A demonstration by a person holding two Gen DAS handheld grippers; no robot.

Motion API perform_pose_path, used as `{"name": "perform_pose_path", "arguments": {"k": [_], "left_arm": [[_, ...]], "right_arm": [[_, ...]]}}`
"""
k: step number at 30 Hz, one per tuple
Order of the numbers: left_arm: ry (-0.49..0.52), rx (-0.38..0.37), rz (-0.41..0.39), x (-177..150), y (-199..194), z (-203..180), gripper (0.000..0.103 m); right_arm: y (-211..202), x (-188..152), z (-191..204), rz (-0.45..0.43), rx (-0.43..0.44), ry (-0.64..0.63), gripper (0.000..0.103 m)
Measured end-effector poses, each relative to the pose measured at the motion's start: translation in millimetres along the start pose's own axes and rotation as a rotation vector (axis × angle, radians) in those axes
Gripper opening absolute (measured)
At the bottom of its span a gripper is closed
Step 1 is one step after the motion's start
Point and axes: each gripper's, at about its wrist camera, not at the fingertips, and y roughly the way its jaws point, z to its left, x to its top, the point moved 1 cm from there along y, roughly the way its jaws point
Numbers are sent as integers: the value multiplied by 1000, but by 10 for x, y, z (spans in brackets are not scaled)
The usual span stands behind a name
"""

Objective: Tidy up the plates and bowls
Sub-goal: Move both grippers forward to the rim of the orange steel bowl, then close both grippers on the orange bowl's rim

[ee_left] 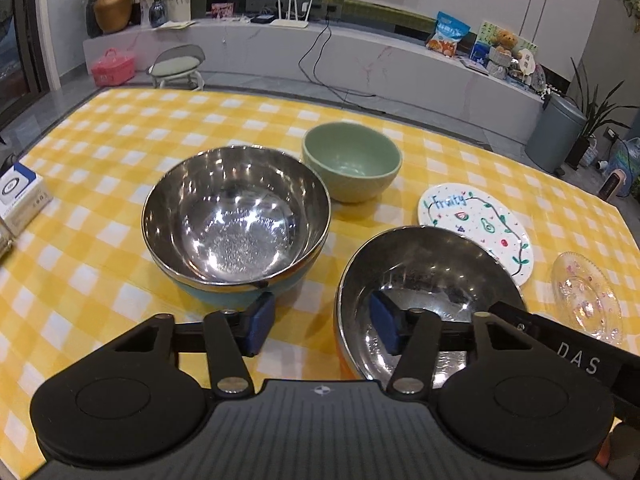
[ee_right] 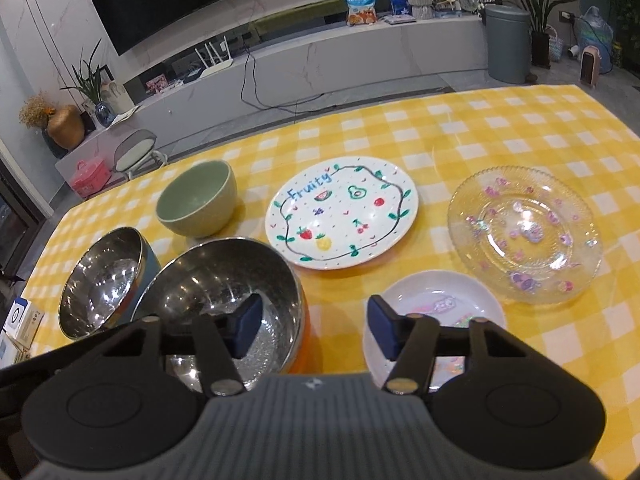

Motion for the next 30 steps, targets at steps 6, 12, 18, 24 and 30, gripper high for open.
{"name": "perform_pose_path", "arguments": {"k": [6,12,18,24,30], "left_arm": [[-25,-24,30,-13,8,34,30],[-3,-34,39,-32,-60,-43,14],[7,-24,32,-64,-242,-46,11],[-17,-38,40,-193,-480,93,9],[-40,-26,35,-339,-762,281,9]], "right_arm": [[57,-40,40,34,5,7,30],[21,-63,89,51,1,9,13],[-151,-109,91,66,9,34,13],[-351,-292,48,110,33,80,12],[-601,-523,139,134,72,73,12]]}}
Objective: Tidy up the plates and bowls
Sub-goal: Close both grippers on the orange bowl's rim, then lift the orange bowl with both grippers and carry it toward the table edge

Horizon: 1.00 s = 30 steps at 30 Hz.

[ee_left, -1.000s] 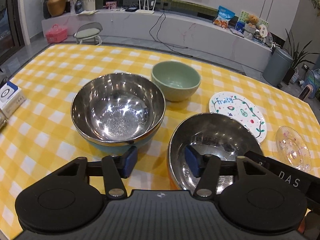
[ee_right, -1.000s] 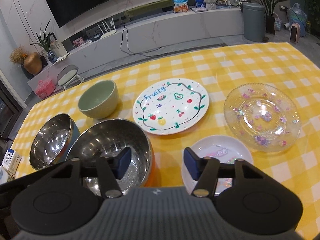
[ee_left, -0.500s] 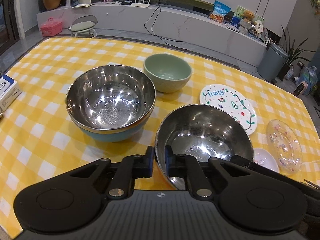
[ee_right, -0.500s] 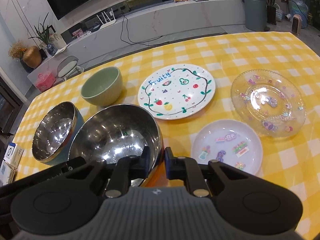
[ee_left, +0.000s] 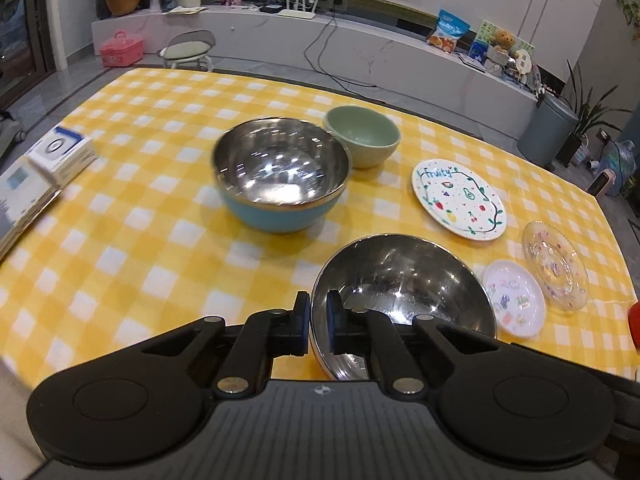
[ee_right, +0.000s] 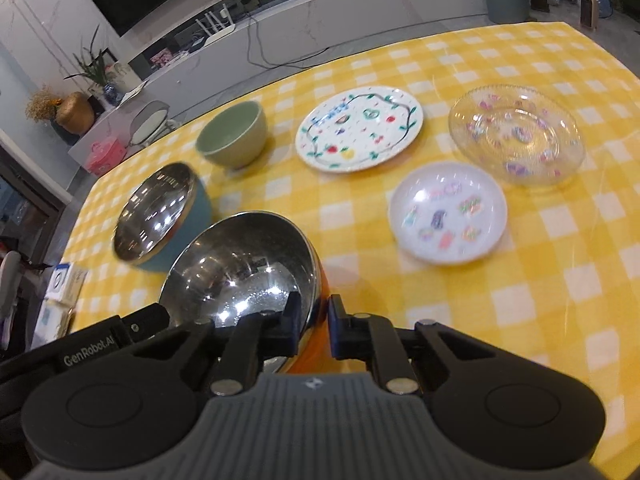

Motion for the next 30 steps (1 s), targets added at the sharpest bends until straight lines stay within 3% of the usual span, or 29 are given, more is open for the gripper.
{"name": "perform_pose_path", "arguments": {"k": [2,4,7,10,12,14,19,24,26,30], "left_arm": [[-15,-32,1,-56,-103,69,2],[-38,-73,18,-96,-197,122,2],[7,-17,-1,-164,-267,119,2],[-43,-26,1,-185,-302,269,3],[-52,11,-26,-181,-343,353,10],[-59,28,-40,-170,-337,414,27],[-118,-53,3,-218,-209,449,51],[-94,-72,34,-269,-64,340,50],[-105,-77,46,-270,-17,325,36],[-93,-56,46,-273,-2,314,22]], "right_arm": [[-55,-85,32,15,29,-1,12],[-100,-162,74,34,69,0,9],[-160,-255,199,35,70,-38,9],[-173,-292,217,30,46,-49,8],[-157,-291,161,32,43,-33,8],[-136,-291,122,30,32,-26,6],[-106,-273,64,24,34,-5,8],[-67,-271,26,16,37,-4,9],[-58,-262,16,15,43,1,12],[-46,-272,14,17,48,1,14]]}}
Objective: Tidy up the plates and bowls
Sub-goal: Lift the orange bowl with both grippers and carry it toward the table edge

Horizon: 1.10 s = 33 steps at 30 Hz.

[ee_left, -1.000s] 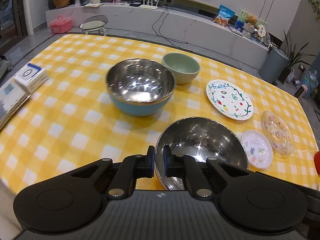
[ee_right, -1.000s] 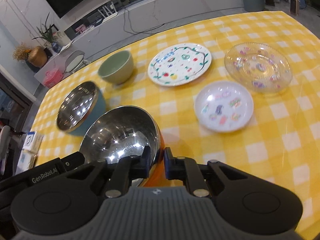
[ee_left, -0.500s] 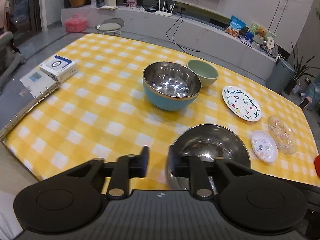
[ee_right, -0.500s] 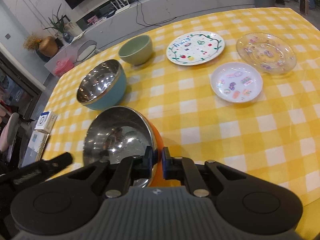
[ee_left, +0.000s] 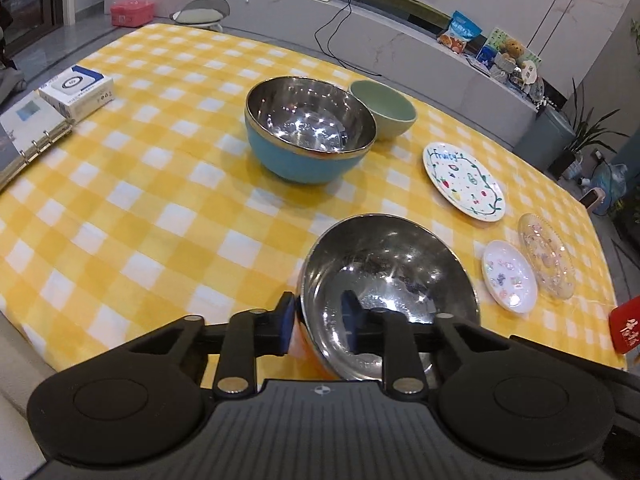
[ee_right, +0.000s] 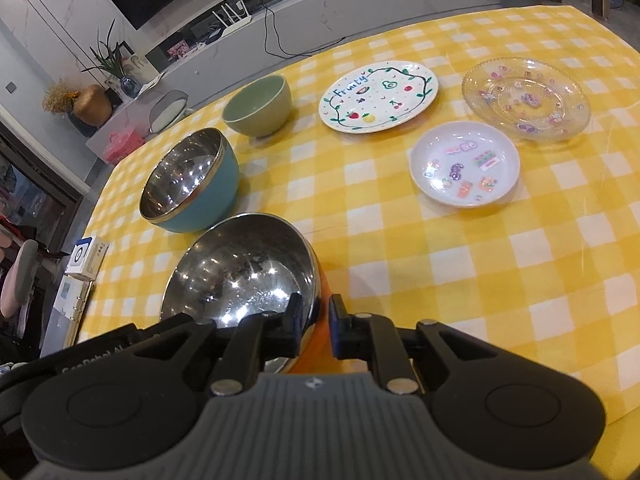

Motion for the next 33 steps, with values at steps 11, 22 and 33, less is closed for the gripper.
{"name": "perform_pose_path", "arguments": {"k": [11,22,33], "left_arm": [[46,11,-26,-49,-301,21,7],[46,-13,-17,-182,-347,89,5],[142,51,-120,-102,-553,-26,45]], "right_arm": [[-180,-89,66,19,22,-31,10],[-229,-247,67,57,18,-44,8],[-440,-179,80,-32,2,-78,15]]}}
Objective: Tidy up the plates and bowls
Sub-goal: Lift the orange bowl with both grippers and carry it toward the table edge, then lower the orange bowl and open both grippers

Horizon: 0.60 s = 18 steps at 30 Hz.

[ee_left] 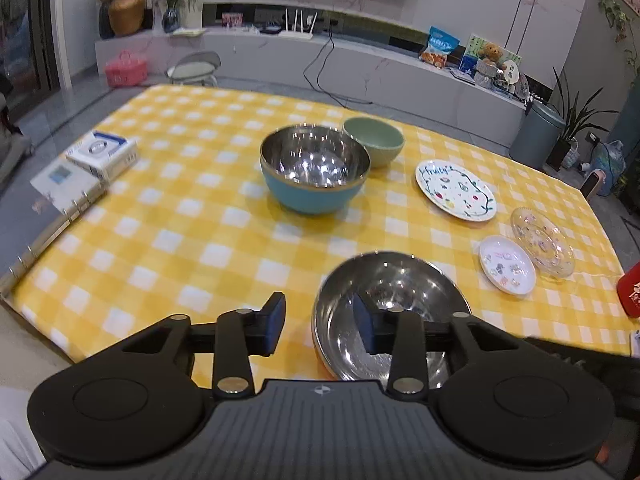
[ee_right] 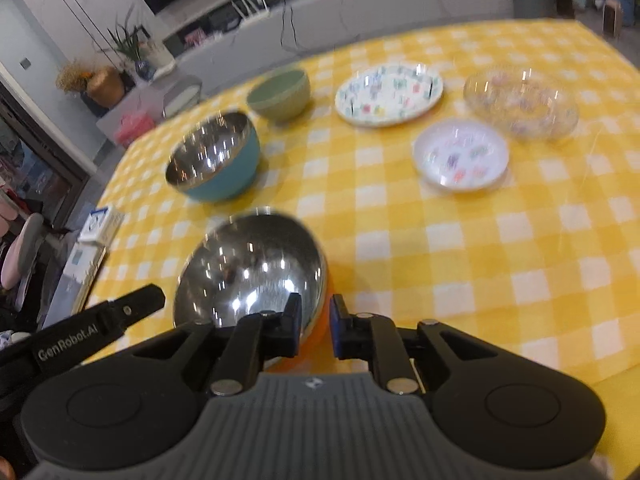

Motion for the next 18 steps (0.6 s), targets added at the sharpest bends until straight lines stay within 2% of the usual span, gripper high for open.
{"name": "perform_pose_path", "arguments": {"k": [2,3,4,5,12,18], "left_arm": [[-1,3,-12,35,-21,-10,46],[-5,0,-17,56,-29,-11,46],[-9,-5,-23,77,-36,-4,46],[-14,-6,-28,102,-43,-1,46],[0,-2,-54,259,-26,19,46],[5,8,-84,389,30,44,46]], "right_arm": [[-67,41,7,-37,11,-13,19],[-94,62,14,-52,14,-18,23],[-111,80,19,-63,16,-23,32],[-126,94,21,-75,18,-27,34],[-100,174,59,-110,37,-36,34],[-33,281,124,-140,52,-35,47]]}}
